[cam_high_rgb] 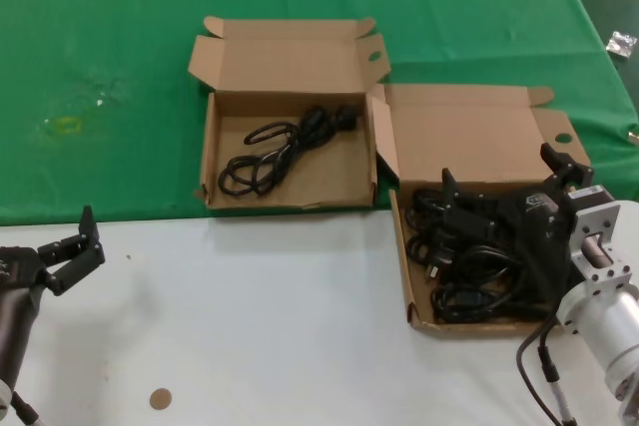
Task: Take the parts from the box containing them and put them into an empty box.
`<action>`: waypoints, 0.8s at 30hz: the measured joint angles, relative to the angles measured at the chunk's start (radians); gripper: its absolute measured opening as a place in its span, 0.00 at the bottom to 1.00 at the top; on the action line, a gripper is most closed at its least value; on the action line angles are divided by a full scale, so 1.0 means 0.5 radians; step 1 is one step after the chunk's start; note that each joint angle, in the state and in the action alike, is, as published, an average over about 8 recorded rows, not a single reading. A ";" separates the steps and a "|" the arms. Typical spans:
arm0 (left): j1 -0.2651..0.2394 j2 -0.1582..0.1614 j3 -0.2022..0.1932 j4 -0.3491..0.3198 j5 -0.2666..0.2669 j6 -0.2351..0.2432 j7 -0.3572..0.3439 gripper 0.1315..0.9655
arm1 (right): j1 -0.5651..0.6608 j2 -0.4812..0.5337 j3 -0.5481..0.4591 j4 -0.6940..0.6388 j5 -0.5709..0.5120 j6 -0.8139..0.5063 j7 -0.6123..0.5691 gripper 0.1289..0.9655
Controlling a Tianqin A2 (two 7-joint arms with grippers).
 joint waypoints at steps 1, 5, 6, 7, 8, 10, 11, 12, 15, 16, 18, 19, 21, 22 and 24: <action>0.000 0.000 0.000 0.000 0.000 0.000 0.000 1.00 | 0.000 0.000 0.000 0.000 0.000 0.000 0.000 1.00; 0.000 0.000 0.000 0.000 0.000 0.000 0.000 1.00 | 0.000 0.000 0.000 0.000 0.000 0.000 0.000 1.00; 0.000 0.000 0.000 0.000 0.000 0.000 0.000 1.00 | 0.000 0.000 0.000 0.000 0.000 0.000 0.000 1.00; 0.000 0.000 0.000 0.000 0.000 0.000 0.000 1.00 | 0.000 0.000 0.000 0.000 0.000 0.000 0.000 1.00; 0.000 0.000 0.000 0.000 0.000 0.000 0.000 1.00 | 0.000 0.000 0.000 0.000 0.000 0.000 0.000 1.00; 0.000 0.000 0.000 0.000 0.000 0.000 0.000 1.00 | 0.000 0.000 0.000 0.000 0.000 0.000 0.000 1.00; 0.000 0.000 0.000 0.000 0.000 0.000 0.000 1.00 | 0.000 0.000 0.000 0.000 0.000 0.000 0.000 1.00; 0.000 0.000 0.000 0.000 0.000 0.000 0.000 1.00 | 0.000 0.000 0.000 0.000 0.000 0.000 0.000 1.00; 0.000 0.000 0.000 0.000 0.000 0.000 0.000 1.00 | 0.000 0.000 0.000 0.000 0.000 0.000 0.000 1.00; 0.000 0.000 0.000 0.000 0.000 0.000 0.000 1.00 | 0.000 0.000 0.000 0.000 0.000 0.000 0.000 1.00; 0.000 0.000 0.000 0.000 0.000 0.000 0.000 1.00 | 0.000 0.000 0.000 0.000 0.000 0.000 0.000 1.00; 0.000 0.000 0.000 0.000 0.000 0.000 0.000 1.00 | 0.000 0.000 0.000 0.000 0.000 0.000 0.000 1.00; 0.000 0.000 0.000 0.000 0.000 0.000 0.000 1.00 | 0.000 0.000 0.000 0.000 0.000 0.000 0.000 1.00; 0.000 0.000 0.000 0.000 0.000 0.000 0.000 1.00 | 0.000 0.000 0.000 0.000 0.000 0.000 0.000 1.00; 0.000 0.000 0.000 0.000 0.000 0.000 0.000 1.00 | 0.000 0.000 0.000 0.000 0.000 0.000 0.000 1.00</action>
